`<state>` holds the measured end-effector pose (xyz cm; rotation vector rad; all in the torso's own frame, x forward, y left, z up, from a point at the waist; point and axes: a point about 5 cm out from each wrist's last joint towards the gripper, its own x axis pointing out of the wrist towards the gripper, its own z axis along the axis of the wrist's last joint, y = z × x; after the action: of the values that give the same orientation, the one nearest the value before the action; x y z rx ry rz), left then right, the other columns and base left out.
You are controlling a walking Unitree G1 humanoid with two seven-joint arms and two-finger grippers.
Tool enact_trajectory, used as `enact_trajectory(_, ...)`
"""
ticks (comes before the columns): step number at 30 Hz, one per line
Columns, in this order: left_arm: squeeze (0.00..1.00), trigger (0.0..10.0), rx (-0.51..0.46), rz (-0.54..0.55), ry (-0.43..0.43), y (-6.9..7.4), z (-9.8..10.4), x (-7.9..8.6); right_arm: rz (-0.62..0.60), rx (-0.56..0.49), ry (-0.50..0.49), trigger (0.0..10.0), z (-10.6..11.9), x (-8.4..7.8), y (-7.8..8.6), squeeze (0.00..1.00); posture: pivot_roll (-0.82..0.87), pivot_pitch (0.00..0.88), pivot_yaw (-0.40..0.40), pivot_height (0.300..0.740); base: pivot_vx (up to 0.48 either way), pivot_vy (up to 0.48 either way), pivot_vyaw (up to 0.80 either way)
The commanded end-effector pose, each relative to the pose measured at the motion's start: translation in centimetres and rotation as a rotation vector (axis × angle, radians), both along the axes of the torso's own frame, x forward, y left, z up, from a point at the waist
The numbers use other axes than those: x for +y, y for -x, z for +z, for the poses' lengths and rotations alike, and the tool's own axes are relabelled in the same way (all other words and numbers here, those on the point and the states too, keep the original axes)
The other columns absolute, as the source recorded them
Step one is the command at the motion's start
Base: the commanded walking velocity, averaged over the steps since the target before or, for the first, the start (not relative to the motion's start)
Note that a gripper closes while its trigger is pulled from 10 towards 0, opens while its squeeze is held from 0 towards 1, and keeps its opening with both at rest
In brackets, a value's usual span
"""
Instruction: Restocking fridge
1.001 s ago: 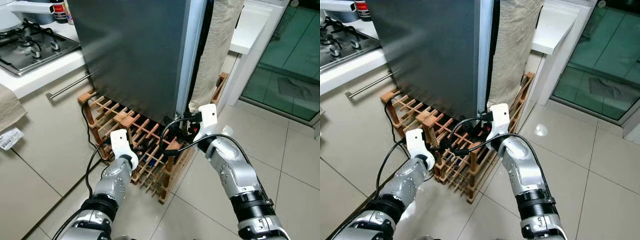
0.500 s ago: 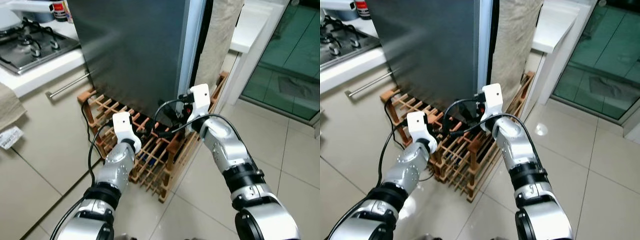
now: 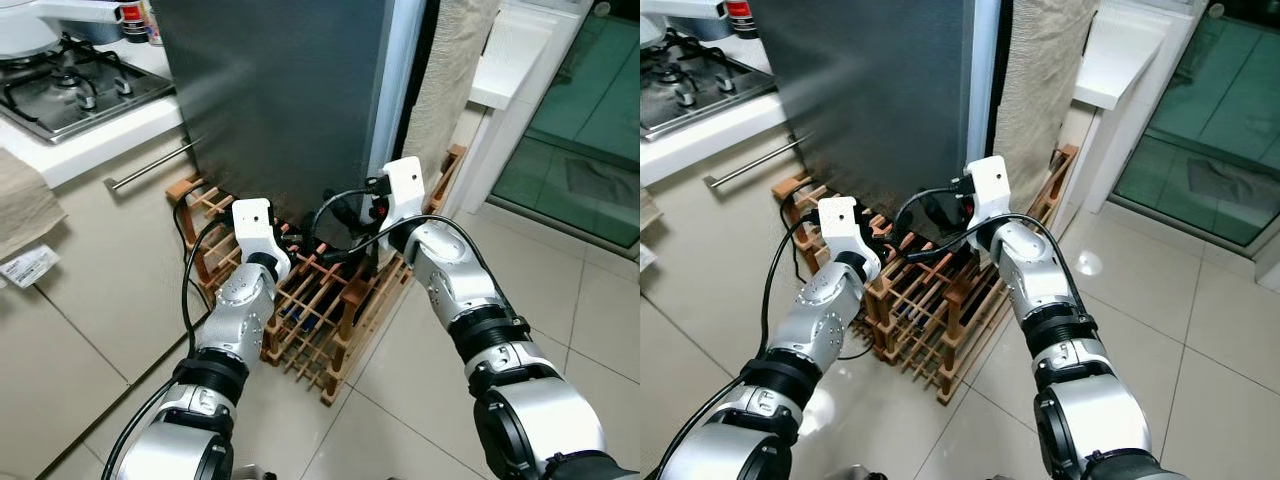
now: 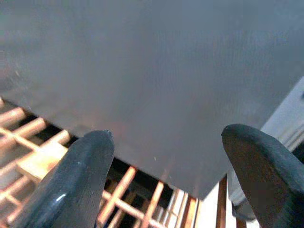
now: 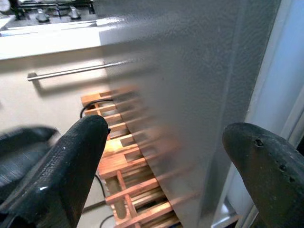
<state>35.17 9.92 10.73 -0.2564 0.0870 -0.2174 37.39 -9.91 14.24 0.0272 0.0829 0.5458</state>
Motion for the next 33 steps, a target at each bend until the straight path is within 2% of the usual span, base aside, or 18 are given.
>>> enact_trajectory(1, 0.0, 10.0, -0.078, -0.028, -0.008, -0.5, 1.8, -0.6, -0.134, -0.069, 0.012, 10.0, 1.5, -3.6, -0.7, 0.0, -0.07, 0.0, -0.007, 0.74, 0.0, 0.0, 0.0)
enact_trajectory(6, 0.0, 10.0, -0.077, -0.035, -0.01, -0.5, 1.7, -0.8, -0.176, -0.089, 0.037, 10.0, 1.4, -5.6, -0.3, 0.0, -0.09, 0.0, -0.004, 0.74, 0.0, 0.0, 0.0)
enact_trajectory(7, 0.0, 10.0, -0.077, -0.035, -0.01, -0.5, 1.7, -0.8, -0.176, -0.089, 0.037, 10.0, 1.4, -5.6, -0.3, 0.0, -0.09, 0.0, -0.004, 0.74, 0.0, 0.0, 0.0)
enact_trajectory(9, 0.0, 10.0, -0.076, -0.039, -0.01, -0.5, 1.7, -0.9, -0.214, -0.092, 0.055, 10.0, 1.1, -7.4, 0.3, 0.0, -0.09, 0.0, -0.004, 0.74, 0.0, 0.0, 0.0)
enact_trajectory(11, 0.0, 10.0, -0.076, -0.04, -0.01, -0.5, 1.7, -0.9, -0.228, -0.092, 0.062, 10.0, 1.0, -8.1, 0.6, 0.0, -0.09, 0.0, -0.004, 0.74, 0.0, 0.0, 0.0)
enact_trajectory(12, 0.0, 10.0, -0.075, -0.044, -0.01, -0.5, 1.7, -1.0, -0.252, -0.088, 0.087, 10.0, 0.6, -9.4, 1.3, 0.0, -0.1, 0.0, -0.001, 0.74, 0.0, 0.0, 0.0)
enact_trajectory(13, 0.0, 10.0, -0.075, -0.044, -0.01, -0.5, 1.7, -1.0, -0.252, -0.088, 0.087, 10.0, 0.6, -9.4, 1.3, 0.0, -0.1, 0.0, -0.001, 0.74, 0.0, 0.0, 0.0)
enact_trajectory(14, 0.0, 10.0, -0.074, -0.046, -0.01, -0.4, 1.6, -1.0, -0.284, -0.077, 0.108, 10.0, 0.0, -10.8, 2.1, 0.0, -0.1, 0.0, -0.001, 0.74, 0.0, 0.0, 0.0)
enact_trajectory(15, 0.0, 10.0, -0.074, -0.046, -0.01, -0.4, 1.6, -1.0, -0.284, -0.077, 0.108, 10.0, 0.0, -10.8, 2.1, 0.0, -0.1, 0.0, -0.001, 0.74, 0.0, 0.0, 0.0)
enact_trajectory(17, 0.0, 10.0, -0.072, -0.054, -0.011, -0.4, 1.5, -1.1, -0.367, -0.089, 0.211, 10.0, -0.9, -13.6, 3.6, 0.0, -0.12, 0.0, 0.004, 0.74, 0.0, 0.0, 0.0)
enact_trajectory(19, 0.0, 10.0, -0.072, -0.054, -0.011, -0.4, 1.5, -1.1, -0.367, -0.089, 0.211, 10.0, -0.9, -13.6, 3.6, 0.0, -0.12, 0.0, 0.004, 0.74, 0.0, 0.0, 0.0)
enact_trajectory(20, 0.0, 10.0, -0.073, -0.058, -0.013, -0.4, 1.5, -1.2, -0.501, -0.131, 0.306, 10.0, -1.0, -15.5, 4.5, 0.0, -0.12, 0.0, 0.005, 0.74, 0.0, 0.0, 0.0)
enact_trajectory(21, 0.0, 10.0, -0.073, -0.059, -0.013, -0.4, 1.5, -1.2, -0.591, -0.161, 0.364, 10.0, -0.8, -16.5, 4.9, 0.0, -0.12, 0.0, 0.005, 0.74, 0.0, 0.0, 0.0)
enact_trajectory(22, 0.0, 10.0, -0.073, -0.059, -0.013, -0.4, 1.5, -1.2, -0.591, -0.161, 0.364, 10.0, -0.8, -16.5, 4.9, 0.0, -0.12, 0.0, 0.005, 0.74, 0.0, 0.0, 0.0)
enact_trajectory(23, 0.0, 10.0, -0.073, -0.06, -0.015, -0.3, 1.5, -1.1, -0.69, -0.174, 0.362, 10.0, -0.8, -17.3, 5.5, 0.0, -0.12, 0.0, 0.003, 0.74, 0.0, 0.0, 0.0)
enact_trajectory(26, 0.0, 10.0, -0.072, -0.059, -0.015, -0.3, 1.5, -1.0, -0.688, -0.181, 0.345, 10.0, -1.0, -16.6, 5.9, 0.0, -0.12, 0.0, 0.004, 0.74, 0.0, 0.0, 0.0)
enact_trajectory(30, 0.0, 10.0, -0.063, -0.061, -0.021, -0.3, 1.2, -1.0, -0.535, -0.171, 0.185, 10.0, -1.8, -12.8, 6.0, 0.0, -0.12, 0.0, 0.004, 0.74, 0.0, 0.0, 0.0)
enact_trajectory(33, 0.0, 10.0, -0.052, -0.073, -0.055, -0.3, 1.0, -1.2, -0.468, -0.154, 0.166, 10.0, -2.5, -11.0, 6.1, 0.0, -0.12, 0.0, 0.004, 0.74, 0.0, 0.0, 0.0)
